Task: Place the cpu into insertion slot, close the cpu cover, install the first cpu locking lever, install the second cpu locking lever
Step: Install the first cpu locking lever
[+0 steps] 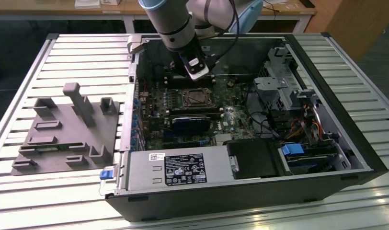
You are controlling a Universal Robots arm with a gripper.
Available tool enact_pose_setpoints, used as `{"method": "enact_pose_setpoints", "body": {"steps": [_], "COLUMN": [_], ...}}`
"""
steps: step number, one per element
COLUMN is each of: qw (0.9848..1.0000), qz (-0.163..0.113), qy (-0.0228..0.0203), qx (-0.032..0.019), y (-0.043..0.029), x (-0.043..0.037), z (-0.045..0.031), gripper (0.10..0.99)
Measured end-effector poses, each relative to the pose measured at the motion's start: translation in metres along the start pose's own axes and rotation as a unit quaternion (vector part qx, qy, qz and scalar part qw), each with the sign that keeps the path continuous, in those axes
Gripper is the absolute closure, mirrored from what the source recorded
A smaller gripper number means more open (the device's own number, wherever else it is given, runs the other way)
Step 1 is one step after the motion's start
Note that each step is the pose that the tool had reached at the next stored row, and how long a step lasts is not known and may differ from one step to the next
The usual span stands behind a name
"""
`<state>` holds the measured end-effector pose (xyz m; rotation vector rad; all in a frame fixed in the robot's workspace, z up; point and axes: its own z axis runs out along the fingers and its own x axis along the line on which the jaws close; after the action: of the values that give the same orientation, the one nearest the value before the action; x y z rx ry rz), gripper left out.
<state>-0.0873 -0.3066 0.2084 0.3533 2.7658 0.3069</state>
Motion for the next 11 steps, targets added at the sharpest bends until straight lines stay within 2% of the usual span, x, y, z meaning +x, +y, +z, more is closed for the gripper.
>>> {"method": "enact_pose_setpoints", "body": {"steps": [5, 6, 11], "qw": [1.0000, 1.0000, 0.9992], "qz": [0.000, 0.000, 0.007], "qy": [0.0001, 0.0021, 0.0383], "qx": [0.0001, 0.0008, 0.0113], "y": [0.0001, 0.0001, 0.0002], "x": [-0.0001, -0.0004, -0.0036], "z": [-0.0003, -0.0001, 0.0018], "gripper": [0.984, 0.984, 0.984]}}
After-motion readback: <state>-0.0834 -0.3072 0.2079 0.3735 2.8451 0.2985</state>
